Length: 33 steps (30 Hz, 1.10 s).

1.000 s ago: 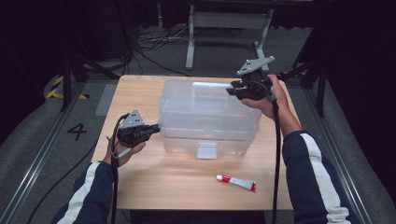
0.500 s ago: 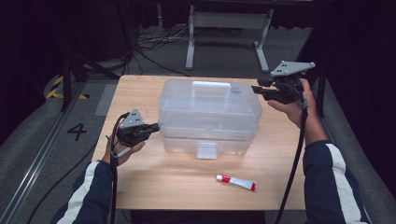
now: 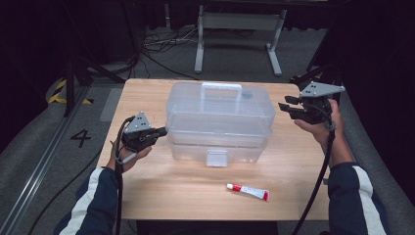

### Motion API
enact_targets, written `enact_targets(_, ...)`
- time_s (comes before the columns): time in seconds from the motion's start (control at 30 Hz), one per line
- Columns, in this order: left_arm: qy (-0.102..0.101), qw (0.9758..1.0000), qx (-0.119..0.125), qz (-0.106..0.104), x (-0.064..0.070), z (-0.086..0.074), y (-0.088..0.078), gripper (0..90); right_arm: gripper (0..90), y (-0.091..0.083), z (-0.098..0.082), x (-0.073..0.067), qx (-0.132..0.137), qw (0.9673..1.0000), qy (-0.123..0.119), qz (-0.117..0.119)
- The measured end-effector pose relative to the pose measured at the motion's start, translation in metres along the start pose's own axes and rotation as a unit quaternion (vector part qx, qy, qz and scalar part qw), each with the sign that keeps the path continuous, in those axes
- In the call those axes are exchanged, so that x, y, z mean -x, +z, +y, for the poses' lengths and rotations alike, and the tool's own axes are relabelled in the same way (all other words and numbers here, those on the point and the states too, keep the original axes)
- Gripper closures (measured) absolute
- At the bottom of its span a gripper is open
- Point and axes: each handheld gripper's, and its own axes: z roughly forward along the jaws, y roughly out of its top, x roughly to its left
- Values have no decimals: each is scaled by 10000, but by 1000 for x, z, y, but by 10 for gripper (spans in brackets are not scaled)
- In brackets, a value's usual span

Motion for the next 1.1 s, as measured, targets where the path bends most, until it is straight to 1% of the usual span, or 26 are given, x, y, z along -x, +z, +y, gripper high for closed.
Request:
enact_targets(0.07, -5, 10000, 20, -3, -1, 1, 0, 897, 640, -1, -8, -1, 84, 9999, 42, 81)
enact_targets(0.17, 20, 10000, 4, 21, 0, 2, -1, 897, 632, 1, -19, -4, 38, 10000, -35, 54)
enact_targets(0.23, 36, 10000, -17, 58, 0, 3, -1, 897, 635, 2, -26, -7, 49, 9999, -61, 100)
enact_targets(0.33, 14, 10000, 24, 52, -1, 5, -1, 897, 616, 3, -37, -13, 76, 9997, -129, 188)
enact_targets(0.47, -1, 10000, 53, 36, -2, 6, -2, 897, 586, 5, -48, -20, 10, 9995, -212, 240)
enact_targets(0.63, -2, 9999, 86, 56, -3, 8, -2, 898, 544, 9, -60, -26, 43, 9991, -204, 367)
enact_targets(0.73, -3, 9999, 89, 58, -3, 10, -2, 897, 548, 12, -64, -30, 108, 9988, -219, 418)
enact_targets(0.77, -12, 9999, 95, 60, -3, 10, -2, 897, 555, 13, -64, -32, 115, 9986, -251, 446)
enact_targets(0.83, 4, 9999, 81, 73, -3, 10, -2, 897, 568, 15, -63, -35, 129, 9985, -326, 425)
enact_targets(0.93, 4, 9999, 73, 75, -4, 11, -2, 897, 573, 15, -62, -37, 258, 9980, -331, 475)
enact_targets(1.1, 6, 9999, 71, 94, -5, 13, 0, 897, 586, 15, -60, -40, 427, 9976, -372, 401)
